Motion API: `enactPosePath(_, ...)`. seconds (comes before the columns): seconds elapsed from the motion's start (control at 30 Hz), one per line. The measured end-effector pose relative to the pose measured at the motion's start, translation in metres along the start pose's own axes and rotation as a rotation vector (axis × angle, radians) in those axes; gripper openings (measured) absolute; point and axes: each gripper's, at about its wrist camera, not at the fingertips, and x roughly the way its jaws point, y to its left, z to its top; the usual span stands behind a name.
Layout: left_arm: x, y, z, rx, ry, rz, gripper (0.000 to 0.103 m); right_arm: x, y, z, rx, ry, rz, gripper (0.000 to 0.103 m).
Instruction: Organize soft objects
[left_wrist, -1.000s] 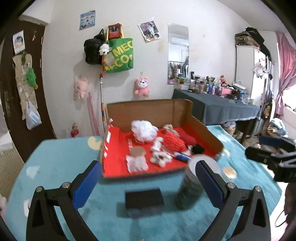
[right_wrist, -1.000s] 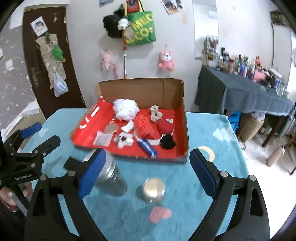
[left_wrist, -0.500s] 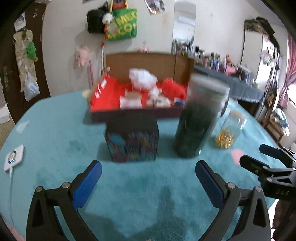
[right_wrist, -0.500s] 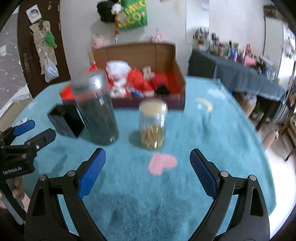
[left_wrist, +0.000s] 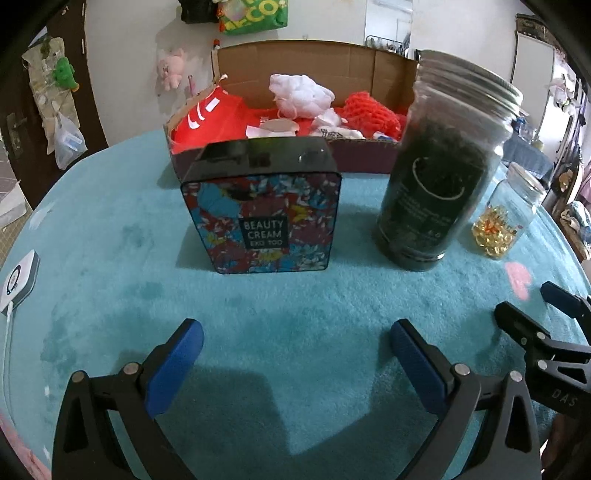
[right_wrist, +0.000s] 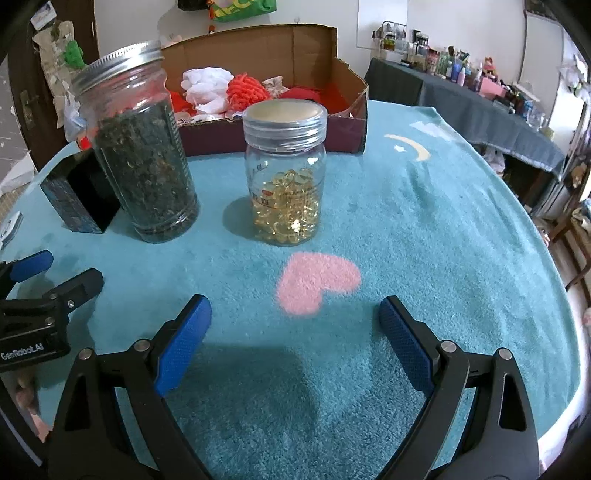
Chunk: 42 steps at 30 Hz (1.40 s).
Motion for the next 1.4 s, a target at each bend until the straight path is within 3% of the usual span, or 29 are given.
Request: enactPosePath(1.4, -0.0019, -0.0006, -0.0019, 0.001, -0.005, 0.006, 0.103, 0.0024, 0.0015, 0.0029, 0.026, -0.001, -0.010, 0.097)
